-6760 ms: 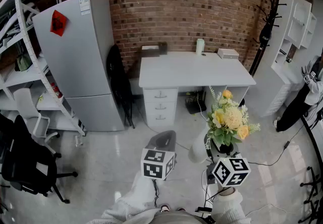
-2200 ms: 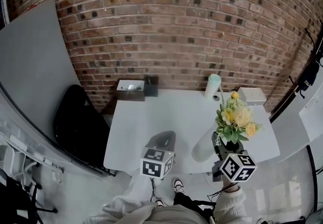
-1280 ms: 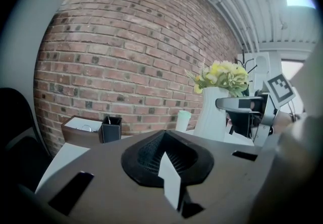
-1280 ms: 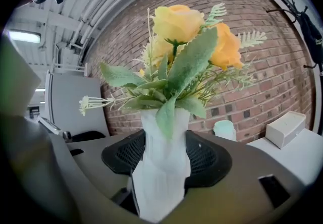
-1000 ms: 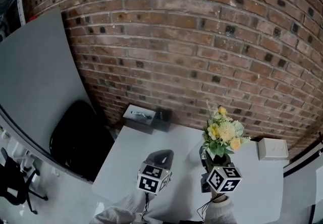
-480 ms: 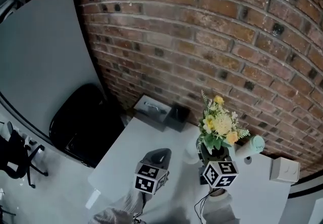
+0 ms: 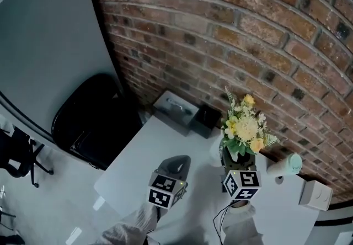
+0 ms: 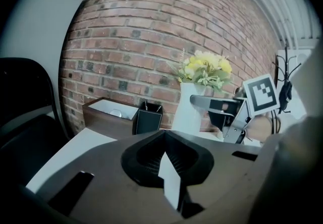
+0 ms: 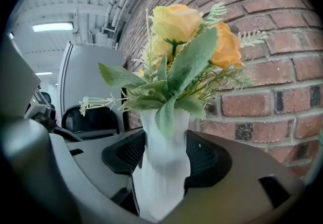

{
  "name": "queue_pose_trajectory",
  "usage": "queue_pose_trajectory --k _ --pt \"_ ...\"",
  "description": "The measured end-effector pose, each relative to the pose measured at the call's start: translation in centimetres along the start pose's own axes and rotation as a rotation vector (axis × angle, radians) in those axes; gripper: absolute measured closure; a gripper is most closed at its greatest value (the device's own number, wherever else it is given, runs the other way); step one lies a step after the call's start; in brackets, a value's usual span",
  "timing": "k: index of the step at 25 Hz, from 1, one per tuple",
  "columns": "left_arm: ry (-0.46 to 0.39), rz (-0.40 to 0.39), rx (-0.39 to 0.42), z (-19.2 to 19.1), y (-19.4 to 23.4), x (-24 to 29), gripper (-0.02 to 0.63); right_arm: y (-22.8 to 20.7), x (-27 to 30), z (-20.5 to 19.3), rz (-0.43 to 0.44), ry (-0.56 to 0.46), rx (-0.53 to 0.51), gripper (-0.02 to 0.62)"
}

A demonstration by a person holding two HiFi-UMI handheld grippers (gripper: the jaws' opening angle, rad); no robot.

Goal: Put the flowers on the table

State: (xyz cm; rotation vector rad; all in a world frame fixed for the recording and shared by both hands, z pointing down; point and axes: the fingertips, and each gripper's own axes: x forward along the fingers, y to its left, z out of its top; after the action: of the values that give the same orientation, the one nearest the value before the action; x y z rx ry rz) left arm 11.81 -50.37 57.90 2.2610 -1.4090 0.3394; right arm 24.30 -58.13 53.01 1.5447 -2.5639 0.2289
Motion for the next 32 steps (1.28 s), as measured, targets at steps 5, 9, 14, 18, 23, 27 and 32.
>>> queue_pose_trajectory --k 5,9,14,18,23,27,32 --pt "0.004 0.010 -0.023 -0.7 0.4 -0.1 0.600 0.3 0.2 -0.2 0.008 0.003 0.021 0.348" --pt "0.013 0.011 -0.024 -1.1 0.3 -0.2 0.600 0.4 0.0 -0.4 0.012 0.015 0.031 0.348" --pt "0.017 0.004 -0.025 -1.3 -0.1 -0.3 0.600 0.5 -0.2 -0.4 0.019 0.012 0.032 0.349" --pt "0.027 0.000 -0.028 -1.8 -0.2 -0.5 0.600 0.8 -0.7 -0.5 0.024 0.003 0.028 0.348" --pt "0.030 -0.004 -0.032 -2.0 -0.3 -0.6 0.600 1.0 -1.0 -0.9 0.033 0.004 0.027 0.349" --pt "0.031 -0.012 -0.031 -2.0 -0.7 -0.6 0.600 1.1 -1.2 -1.0 0.032 -0.004 0.032 0.349" --pt "0.041 -0.015 -0.031 -2.3 -0.9 -1.0 0.600 1.2 -1.3 -1.0 0.030 -0.023 0.037 0.348"
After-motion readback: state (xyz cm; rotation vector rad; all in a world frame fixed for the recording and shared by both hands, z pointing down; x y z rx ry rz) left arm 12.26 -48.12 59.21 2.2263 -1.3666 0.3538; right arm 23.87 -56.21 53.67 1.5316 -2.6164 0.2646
